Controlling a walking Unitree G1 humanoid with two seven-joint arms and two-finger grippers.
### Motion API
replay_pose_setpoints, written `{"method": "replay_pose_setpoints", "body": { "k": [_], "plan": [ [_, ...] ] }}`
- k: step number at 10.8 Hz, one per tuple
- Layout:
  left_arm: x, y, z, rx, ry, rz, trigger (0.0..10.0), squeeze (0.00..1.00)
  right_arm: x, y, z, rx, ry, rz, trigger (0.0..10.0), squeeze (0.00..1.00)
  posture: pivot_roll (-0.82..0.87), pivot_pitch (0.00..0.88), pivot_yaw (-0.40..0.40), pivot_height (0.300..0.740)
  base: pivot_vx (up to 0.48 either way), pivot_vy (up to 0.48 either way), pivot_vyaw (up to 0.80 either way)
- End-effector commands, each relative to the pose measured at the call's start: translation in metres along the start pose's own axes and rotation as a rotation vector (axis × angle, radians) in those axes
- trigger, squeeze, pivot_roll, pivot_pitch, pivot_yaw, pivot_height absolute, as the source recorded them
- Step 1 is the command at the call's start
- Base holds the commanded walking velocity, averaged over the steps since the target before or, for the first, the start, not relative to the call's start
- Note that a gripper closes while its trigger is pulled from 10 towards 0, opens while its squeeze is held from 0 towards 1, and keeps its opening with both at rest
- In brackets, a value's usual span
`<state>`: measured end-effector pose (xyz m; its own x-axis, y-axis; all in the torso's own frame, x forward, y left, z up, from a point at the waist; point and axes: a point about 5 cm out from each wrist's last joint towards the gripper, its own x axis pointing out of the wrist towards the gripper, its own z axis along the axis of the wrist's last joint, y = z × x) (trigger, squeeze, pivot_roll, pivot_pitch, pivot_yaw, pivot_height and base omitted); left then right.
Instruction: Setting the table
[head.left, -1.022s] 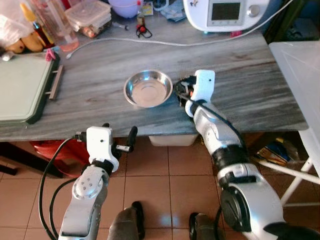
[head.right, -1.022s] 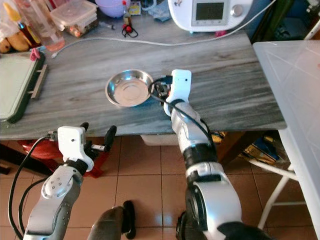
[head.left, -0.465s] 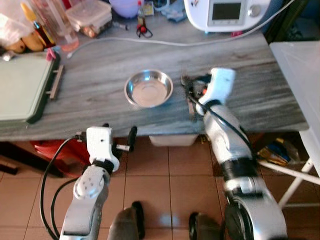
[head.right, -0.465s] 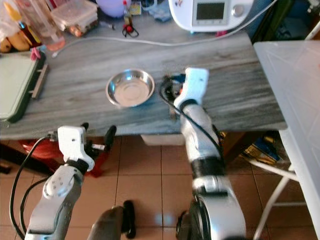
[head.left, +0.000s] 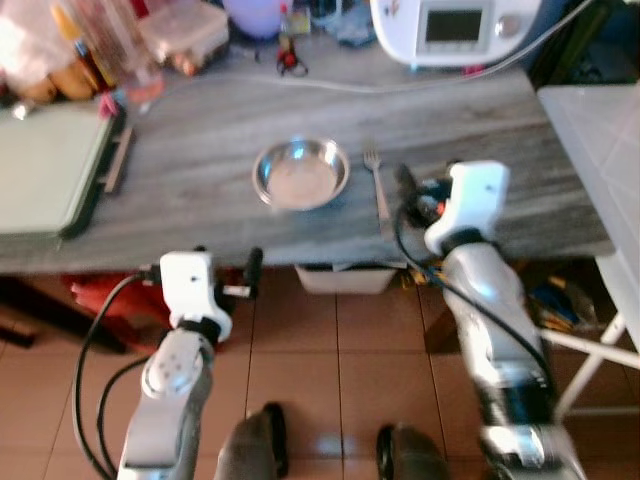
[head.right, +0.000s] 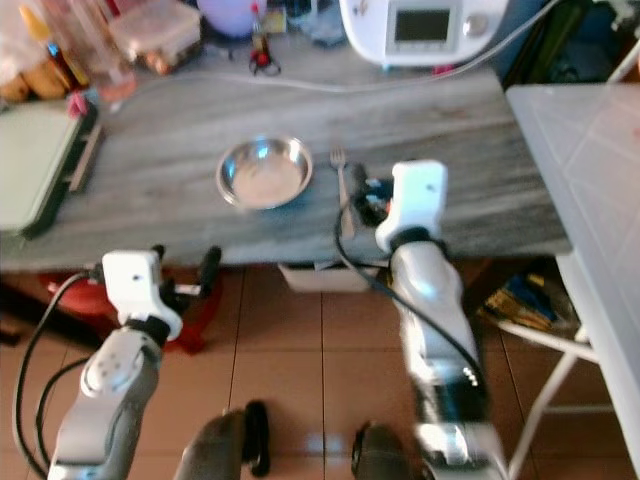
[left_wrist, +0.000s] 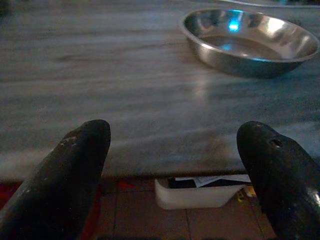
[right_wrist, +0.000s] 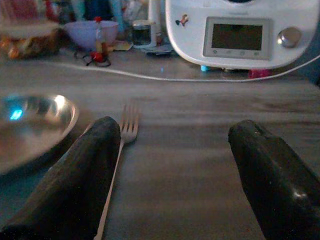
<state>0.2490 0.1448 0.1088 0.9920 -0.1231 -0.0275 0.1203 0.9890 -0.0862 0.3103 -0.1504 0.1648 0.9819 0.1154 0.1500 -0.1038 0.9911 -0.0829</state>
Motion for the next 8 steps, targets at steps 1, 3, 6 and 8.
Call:
{"method": "replay_pose_setpoints", "body": {
  "k": [1, 3, 6, 8],
  "plan": [
    [-0.003, 0.009, -0.004, 0.009, 0.015, 0.027, 10.0, 0.0, -0.005, 0.0, 0.0, 0.002, 0.015, -0.008, 10.0, 0.0, 0.02, 0.121, 0.057, 0.74, -0.281, 0.0, 0.0],
    [-0.001, 0.01, -0.004, 0.013, 0.013, 0.034, 10.0, 0.0, -0.008, -0.002, -0.005, 0.048, 0.044, -0.036, 10.0, 0.0, 0.01, 0.116, 0.062, 0.74, -0.315, 0.0, 0.0],
    [0.001, 0.005, -0.006, 0.014, 0.02, 0.016, 10.0, 0.0, -0.012, -0.002, -0.01, 0.043, 0.077, -0.045, 10.0, 0.0, 0.0, 0.114, 0.068, 0.74, -0.311, 0.0, 0.0],
    [0.0, 0.007, -0.009, 0.019, 0.031, 0.019, 10.0, 0.0, -0.01, -0.005, -0.012, 0.079, 0.088, -0.072, 10.0, 0.0, 0.01, 0.118, 0.069, 0.74, -0.307, 0.0, 0.0]
  ]
}}
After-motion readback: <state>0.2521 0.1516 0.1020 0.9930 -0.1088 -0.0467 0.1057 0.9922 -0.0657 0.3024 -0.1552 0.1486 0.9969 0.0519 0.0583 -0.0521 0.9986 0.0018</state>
